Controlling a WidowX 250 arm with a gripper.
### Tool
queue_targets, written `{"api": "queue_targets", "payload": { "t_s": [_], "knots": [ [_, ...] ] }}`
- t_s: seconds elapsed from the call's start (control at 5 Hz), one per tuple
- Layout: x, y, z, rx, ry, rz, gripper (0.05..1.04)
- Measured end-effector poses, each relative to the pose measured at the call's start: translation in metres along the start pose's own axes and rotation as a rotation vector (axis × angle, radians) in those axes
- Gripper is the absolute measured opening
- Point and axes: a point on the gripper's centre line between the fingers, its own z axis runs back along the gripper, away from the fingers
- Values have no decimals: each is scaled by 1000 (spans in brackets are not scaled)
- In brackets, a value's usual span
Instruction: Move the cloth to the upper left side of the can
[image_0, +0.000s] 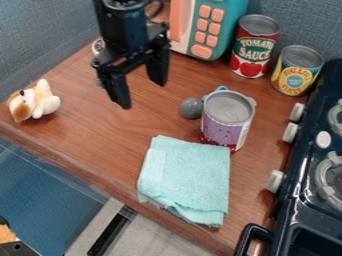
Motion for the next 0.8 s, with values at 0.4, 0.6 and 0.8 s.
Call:
{"api": "queue_targets", "payload": {
  "t_s": [0.4, 0.6, 0.8],
  "knots": [
    [-45, -15, -27, 19, 0, -161, 1001],
    [-56, -13, -44, 46, 6, -193, 1001],
    [-62, -3, -54, 60, 1, -216, 1001]
  ]
}}
